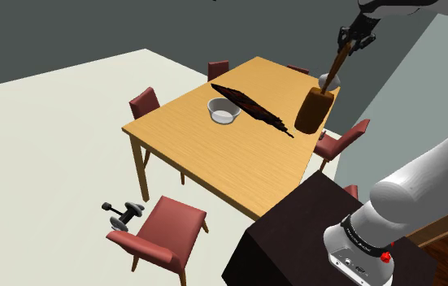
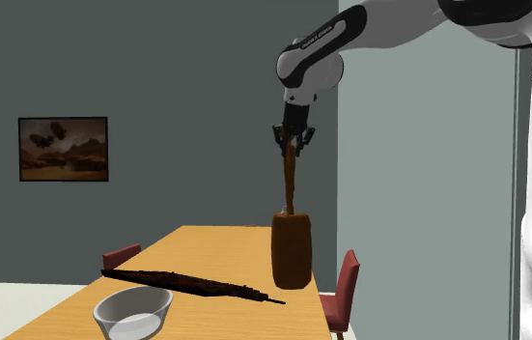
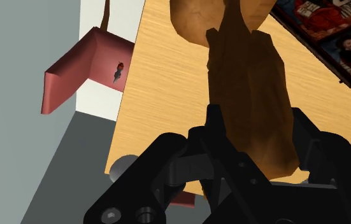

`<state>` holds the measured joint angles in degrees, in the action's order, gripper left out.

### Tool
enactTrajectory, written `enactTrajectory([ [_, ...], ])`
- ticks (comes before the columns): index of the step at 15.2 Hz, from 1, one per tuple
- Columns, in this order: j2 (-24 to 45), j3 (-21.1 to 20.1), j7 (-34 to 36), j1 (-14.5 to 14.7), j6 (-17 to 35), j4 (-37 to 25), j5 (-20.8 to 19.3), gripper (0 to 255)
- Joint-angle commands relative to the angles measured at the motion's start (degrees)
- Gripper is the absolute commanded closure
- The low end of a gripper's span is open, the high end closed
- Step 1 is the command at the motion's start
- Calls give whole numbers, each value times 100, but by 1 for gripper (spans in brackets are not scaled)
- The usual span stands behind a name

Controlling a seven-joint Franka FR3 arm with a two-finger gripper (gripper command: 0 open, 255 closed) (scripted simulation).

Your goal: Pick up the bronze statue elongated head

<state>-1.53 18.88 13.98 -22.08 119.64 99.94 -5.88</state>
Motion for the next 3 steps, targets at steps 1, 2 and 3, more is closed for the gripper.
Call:
enactTrajectory([
  [1, 39, 9, -41, -7, -154, -228, 34, 255],
  [2, 41, 9, -42, -7, -166, -241, 35, 255],
  [3, 41, 8, -42, -7, -166, -241, 35, 255],
])
